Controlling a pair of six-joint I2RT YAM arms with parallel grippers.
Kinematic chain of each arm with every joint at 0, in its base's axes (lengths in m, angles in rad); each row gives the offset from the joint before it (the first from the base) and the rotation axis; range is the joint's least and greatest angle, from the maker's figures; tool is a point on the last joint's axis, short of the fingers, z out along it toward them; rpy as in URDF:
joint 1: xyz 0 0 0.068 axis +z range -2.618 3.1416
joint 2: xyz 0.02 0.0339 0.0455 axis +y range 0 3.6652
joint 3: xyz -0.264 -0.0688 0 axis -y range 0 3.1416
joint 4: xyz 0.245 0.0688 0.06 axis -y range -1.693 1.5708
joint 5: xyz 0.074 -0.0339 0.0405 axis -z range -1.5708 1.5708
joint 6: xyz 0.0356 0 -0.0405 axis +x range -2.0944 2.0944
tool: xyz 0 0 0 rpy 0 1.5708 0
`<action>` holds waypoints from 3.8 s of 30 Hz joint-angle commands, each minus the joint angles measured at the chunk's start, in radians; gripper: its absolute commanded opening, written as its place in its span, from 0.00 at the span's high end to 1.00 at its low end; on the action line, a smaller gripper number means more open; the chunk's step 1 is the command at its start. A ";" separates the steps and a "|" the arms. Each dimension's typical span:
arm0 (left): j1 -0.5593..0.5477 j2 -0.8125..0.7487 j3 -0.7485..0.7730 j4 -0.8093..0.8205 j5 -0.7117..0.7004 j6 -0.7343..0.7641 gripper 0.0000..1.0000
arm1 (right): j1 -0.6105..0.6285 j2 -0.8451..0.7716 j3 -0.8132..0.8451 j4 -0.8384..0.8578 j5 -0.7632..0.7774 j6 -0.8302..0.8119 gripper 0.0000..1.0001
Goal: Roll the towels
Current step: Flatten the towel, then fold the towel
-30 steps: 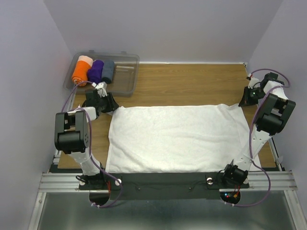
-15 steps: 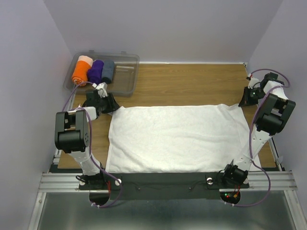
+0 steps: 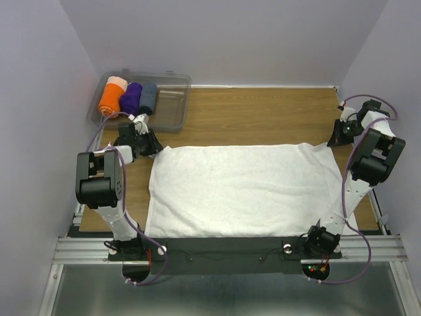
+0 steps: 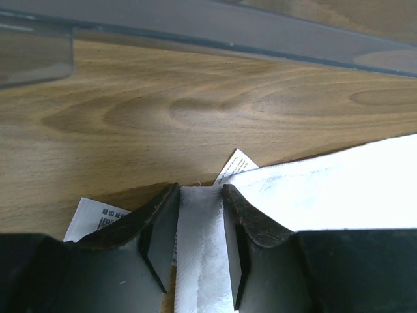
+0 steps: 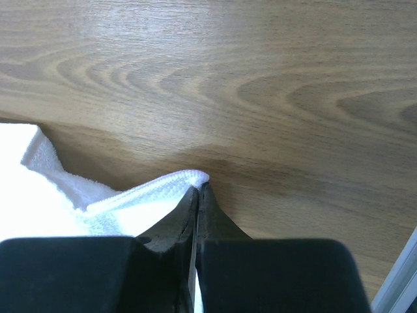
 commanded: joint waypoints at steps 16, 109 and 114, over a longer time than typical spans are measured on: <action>-0.009 -0.241 0.055 -0.142 0.023 0.160 1.00 | 0.008 -0.106 0.052 -0.023 -0.034 0.013 0.99; 0.248 -0.531 -0.133 -0.725 0.132 1.173 1.00 | -0.060 -0.382 -0.390 -0.048 0.004 -0.357 0.99; 0.248 -0.537 -0.019 -0.812 0.181 1.179 1.00 | -0.060 -0.411 -0.313 -0.077 -0.008 -0.337 0.99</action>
